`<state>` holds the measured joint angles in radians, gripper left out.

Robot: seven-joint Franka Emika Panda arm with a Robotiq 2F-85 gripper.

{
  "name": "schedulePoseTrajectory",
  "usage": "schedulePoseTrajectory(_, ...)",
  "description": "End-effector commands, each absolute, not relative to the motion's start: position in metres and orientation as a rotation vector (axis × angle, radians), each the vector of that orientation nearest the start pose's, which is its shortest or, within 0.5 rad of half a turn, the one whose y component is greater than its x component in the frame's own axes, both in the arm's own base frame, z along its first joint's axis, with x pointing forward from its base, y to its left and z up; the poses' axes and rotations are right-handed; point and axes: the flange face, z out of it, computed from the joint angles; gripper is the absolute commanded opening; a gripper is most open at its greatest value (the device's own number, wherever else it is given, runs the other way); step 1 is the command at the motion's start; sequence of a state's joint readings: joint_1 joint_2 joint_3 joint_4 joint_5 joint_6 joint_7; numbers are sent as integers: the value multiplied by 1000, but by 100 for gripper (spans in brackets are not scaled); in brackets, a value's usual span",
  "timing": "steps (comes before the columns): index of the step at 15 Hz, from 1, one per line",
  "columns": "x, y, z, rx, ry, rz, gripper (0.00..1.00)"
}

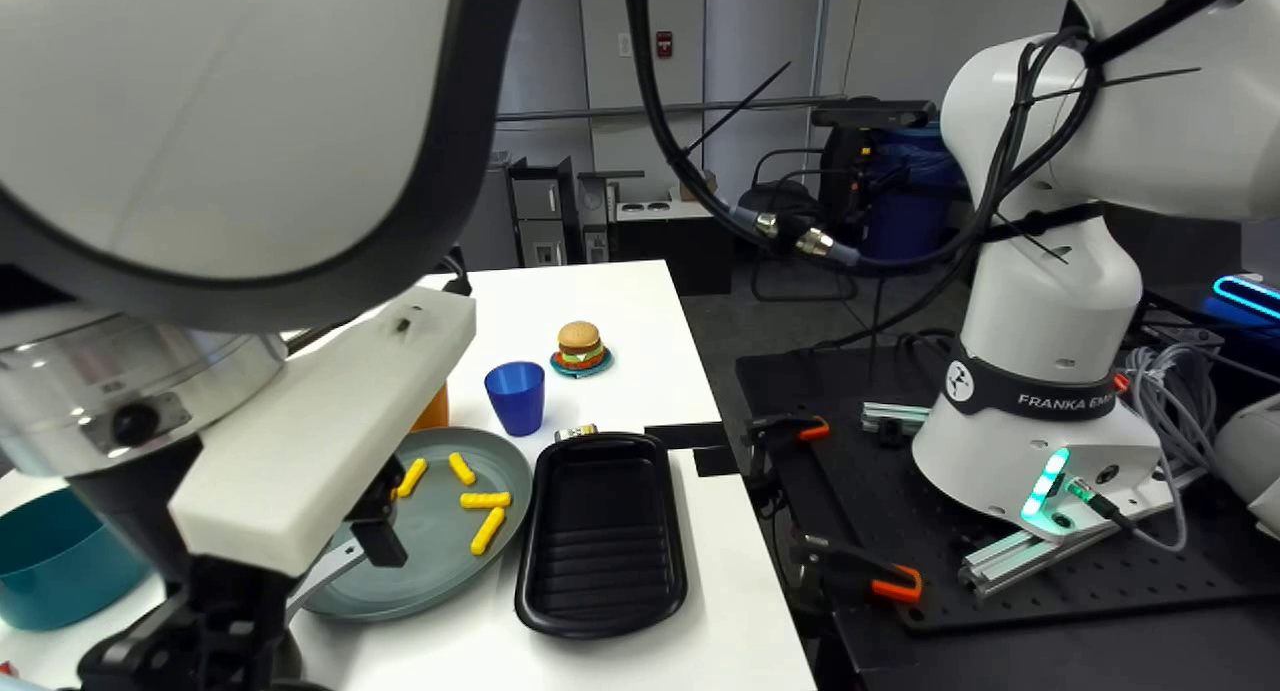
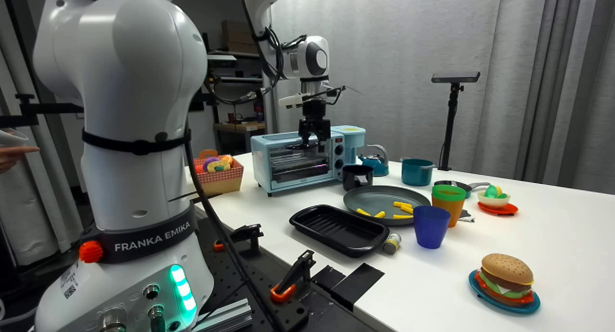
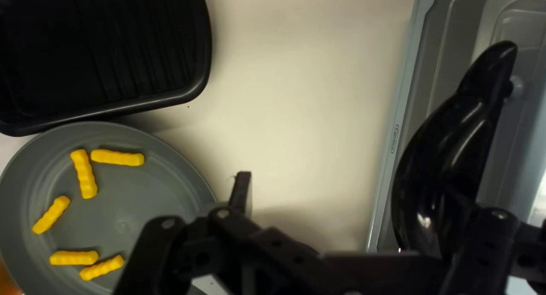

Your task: Open the oven

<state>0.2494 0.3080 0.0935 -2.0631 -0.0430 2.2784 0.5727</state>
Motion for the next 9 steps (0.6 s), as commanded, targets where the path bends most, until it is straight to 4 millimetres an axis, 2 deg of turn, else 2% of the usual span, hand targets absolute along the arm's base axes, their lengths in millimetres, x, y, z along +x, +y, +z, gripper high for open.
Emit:
schedulePoseTrajectory(1, 555, 191, 275, -3156, 361, 135, 100)
schedulePoseTrajectory(9, 556, 180, 281, -3143, 391, 123, 100)
